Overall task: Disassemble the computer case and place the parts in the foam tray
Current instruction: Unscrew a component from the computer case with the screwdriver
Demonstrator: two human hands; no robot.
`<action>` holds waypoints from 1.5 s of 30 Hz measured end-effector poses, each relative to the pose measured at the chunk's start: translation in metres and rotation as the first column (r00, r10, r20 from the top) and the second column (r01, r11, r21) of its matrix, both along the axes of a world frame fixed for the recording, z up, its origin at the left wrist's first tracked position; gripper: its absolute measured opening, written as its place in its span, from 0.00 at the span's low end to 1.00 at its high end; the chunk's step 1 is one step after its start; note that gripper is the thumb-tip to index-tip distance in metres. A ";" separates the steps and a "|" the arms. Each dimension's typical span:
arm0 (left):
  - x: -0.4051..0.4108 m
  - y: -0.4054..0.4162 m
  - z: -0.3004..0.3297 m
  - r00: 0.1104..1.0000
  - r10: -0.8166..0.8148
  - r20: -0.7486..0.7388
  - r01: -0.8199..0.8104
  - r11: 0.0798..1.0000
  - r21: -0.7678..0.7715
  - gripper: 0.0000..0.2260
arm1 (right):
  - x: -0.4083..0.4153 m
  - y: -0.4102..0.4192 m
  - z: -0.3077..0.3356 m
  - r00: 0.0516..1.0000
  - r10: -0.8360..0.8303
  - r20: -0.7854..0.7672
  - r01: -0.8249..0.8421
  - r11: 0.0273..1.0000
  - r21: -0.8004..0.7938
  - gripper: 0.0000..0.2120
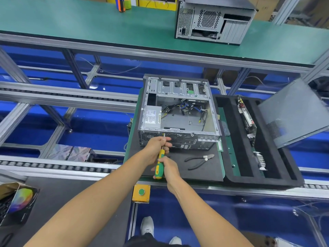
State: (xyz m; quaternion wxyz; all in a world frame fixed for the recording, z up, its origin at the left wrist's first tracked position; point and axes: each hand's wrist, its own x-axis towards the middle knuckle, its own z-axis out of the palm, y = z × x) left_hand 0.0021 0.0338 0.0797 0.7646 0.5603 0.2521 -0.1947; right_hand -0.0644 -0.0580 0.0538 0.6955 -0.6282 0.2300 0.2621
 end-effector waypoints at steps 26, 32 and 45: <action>-0.004 -0.021 -0.011 0.998 -0.021 -0.050 0.031 0.980 0.195 0.12 | -0.017 0.000 -0.002 0.983 0.137 0.124 -0.021 0.749 -0.662 0.18; -0.003 -0.020 -0.006 0.999 0.029 -0.030 -0.028 1.000 0.005 0.14 | -0.018 -0.007 -0.007 0.997 0.041 -0.060 -0.037 0.997 0.067 0.20; -0.005 -0.020 -0.006 0.999 0.006 0.049 -0.016 0.978 0.206 0.12 | -0.017 -0.011 -0.011 0.992 -0.105 0.066 0.110 0.991 -0.079 0.10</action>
